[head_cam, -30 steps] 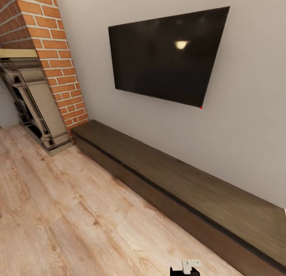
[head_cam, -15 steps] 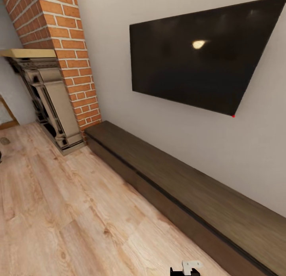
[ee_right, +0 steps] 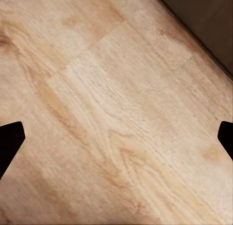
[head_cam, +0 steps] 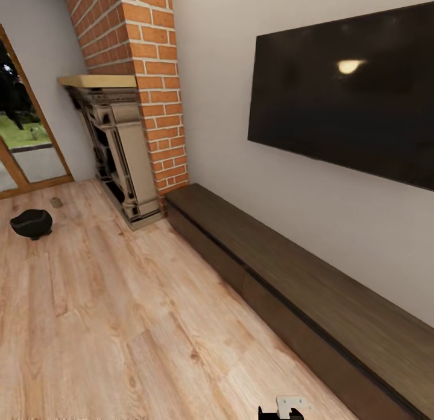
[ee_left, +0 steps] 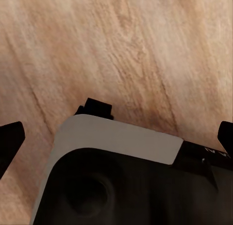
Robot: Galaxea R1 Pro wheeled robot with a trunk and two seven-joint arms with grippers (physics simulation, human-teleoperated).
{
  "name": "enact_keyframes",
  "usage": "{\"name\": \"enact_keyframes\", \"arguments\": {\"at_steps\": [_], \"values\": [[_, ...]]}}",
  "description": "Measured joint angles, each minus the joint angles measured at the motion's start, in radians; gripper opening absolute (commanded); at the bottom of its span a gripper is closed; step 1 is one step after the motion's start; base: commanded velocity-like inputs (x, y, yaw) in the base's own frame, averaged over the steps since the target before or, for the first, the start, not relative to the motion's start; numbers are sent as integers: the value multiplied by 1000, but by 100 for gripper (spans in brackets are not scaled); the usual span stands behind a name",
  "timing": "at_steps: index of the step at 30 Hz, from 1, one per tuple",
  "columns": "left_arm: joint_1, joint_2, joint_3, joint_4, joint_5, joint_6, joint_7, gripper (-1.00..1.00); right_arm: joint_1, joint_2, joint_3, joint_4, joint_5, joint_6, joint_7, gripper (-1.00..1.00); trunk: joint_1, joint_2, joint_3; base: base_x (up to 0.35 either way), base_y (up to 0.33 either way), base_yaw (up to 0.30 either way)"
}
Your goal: Place each of the two pumpkins and all three candles from the living room inside a cabinet in the living room (use any cabinet), then make sure every cabinet is closed, and position the cauldron so it is next to a table in the living room.
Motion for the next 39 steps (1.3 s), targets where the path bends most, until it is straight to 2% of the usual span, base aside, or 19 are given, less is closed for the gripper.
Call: {"name": "enact_keyframes", "arguments": {"at_steps": [11, 22, 32, 39], "values": [[0, -2, 0, 0, 0, 0, 0, 100, 0, 0, 0, 0, 0, 0, 0, 100, 0, 0, 0, 150, 224, 273], [0, -3, 0, 0, 0, -1, 0, 100, 0, 0, 0, 1, 0, -1, 0, 100, 0, 0, 0, 158, 60, 273], [0, -3, 0, 0, 0, -1, 0, 100, 16, 0, 0, -1, 2, -2, 0, 100, 0, 0, 0, 300, 15, 273], [0, -3, 0, 1, 1, -1, 0, 100, 17, 0, 1, -1, 2, -1, 0, 100, 0, 0, 0, 300, 144, 81]]}}
